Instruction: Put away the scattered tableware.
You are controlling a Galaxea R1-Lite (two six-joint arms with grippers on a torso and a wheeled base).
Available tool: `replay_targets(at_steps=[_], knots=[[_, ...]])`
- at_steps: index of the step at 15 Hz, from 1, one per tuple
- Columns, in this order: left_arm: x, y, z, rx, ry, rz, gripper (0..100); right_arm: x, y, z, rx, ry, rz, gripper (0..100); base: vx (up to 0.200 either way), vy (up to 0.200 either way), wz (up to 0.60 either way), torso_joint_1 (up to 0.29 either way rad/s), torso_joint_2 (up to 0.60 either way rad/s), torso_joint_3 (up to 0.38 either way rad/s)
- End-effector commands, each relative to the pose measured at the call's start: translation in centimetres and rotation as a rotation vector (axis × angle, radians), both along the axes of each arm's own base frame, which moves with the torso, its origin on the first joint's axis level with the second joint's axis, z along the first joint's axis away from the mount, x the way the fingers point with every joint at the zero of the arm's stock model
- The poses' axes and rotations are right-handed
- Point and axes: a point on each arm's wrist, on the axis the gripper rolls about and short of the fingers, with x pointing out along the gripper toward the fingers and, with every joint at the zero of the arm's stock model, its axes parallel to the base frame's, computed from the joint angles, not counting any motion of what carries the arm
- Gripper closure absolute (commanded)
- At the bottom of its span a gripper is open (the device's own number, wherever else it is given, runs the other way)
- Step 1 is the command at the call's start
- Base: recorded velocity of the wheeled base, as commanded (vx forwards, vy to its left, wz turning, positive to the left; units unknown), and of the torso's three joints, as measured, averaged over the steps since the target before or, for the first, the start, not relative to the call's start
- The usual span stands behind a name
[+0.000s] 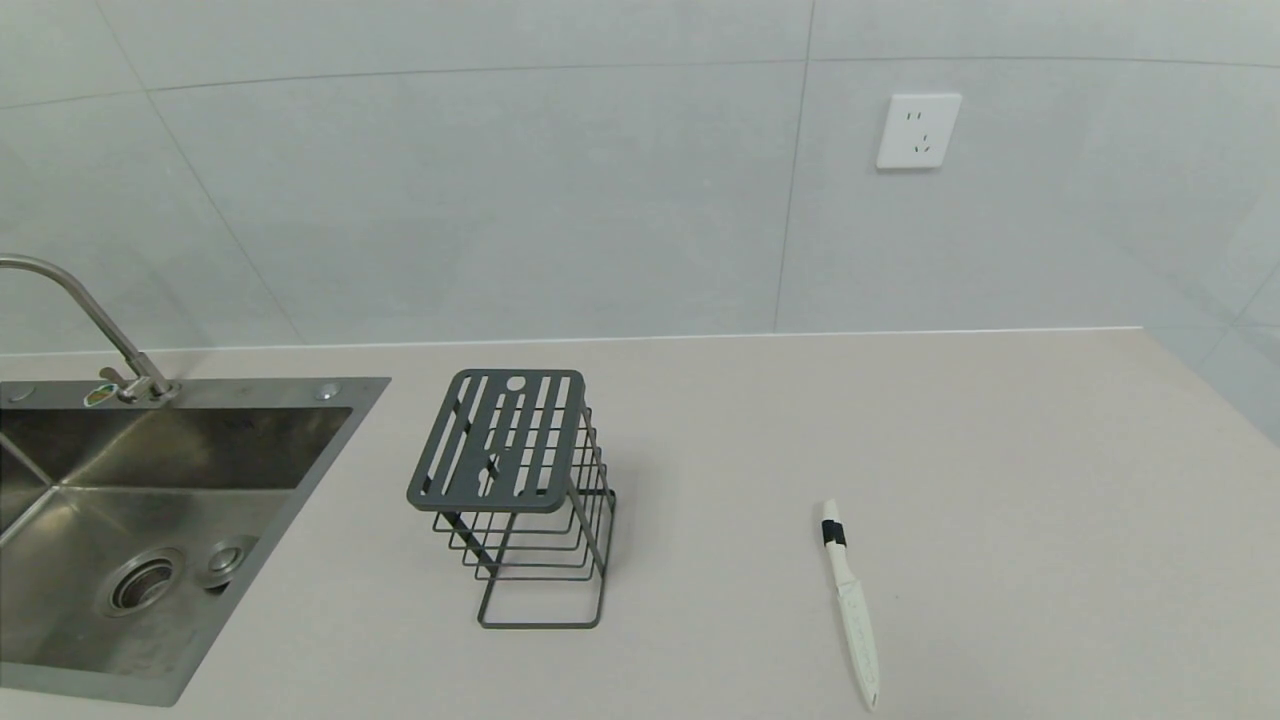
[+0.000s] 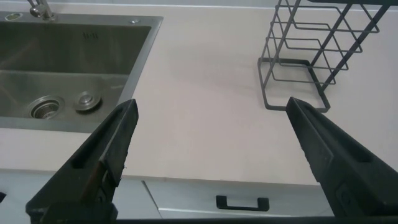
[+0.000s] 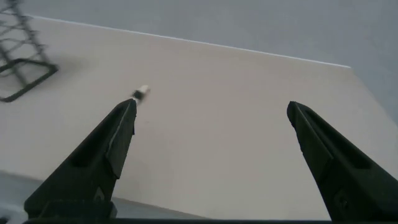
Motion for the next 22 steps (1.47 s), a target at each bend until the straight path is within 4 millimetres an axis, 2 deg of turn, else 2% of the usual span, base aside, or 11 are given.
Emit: replay_targets(at_steps=[1,8,12,16,19,20,21,22], knots=[[0.0,0.0,0.0,0.001,0.001,0.0,0,1.8,0.2,2.1,-0.007,0.146,0.123,0,0.0,0.0,0.0,0.0,0.0,0.0],[0.0,0.0,0.0,0.001,0.001,0.001,0,6.5,0.9,5.6,-0.023,0.351,0.279,0,0.0,0.0,0.0,0.0,0.0,0.0],[0.0,0.0,0.0,-0.001,0.001,0.001,0,9.4,2.3,6.8,-0.051,0.449,0.404,0,0.0,0.0,0.0,0.0,0.0,0.0],[0.0,0.0,0.0,-0.001,0.001,-0.002,0,12.2,4.2,6.5,-0.121,0.499,0.495,0,0.0,0.0,0.0,0.0,0.0,0.0],[0.0,0.0,0.0,-0.001,0.001,0.001,0,15.3,6.1,5.3,-0.222,0.517,0.481,0,0.0,0.0,0.0,0.0,0.0,0.0],[0.0,0.0,0.0,-0.001,0.001,0.001,0,15.3,6.1,5.3,-0.222,0.517,0.481,0,0.0,0.0,0.0,0.0,0.0,0.0],[0.0,0.0,0.0,-0.001,0.001,0.001,0,17.7,7.1,4.6,-0.231,0.542,0.459,0,0.0,0.0,0.0,0.0,0.0,0.0],[0.0,0.0,0.0,-0.001,0.001,0.001,0,18.6,7.5,4.3,-0.233,0.554,0.459,0,0.0,0.0,0.0,0.0,0.0,0.0]])
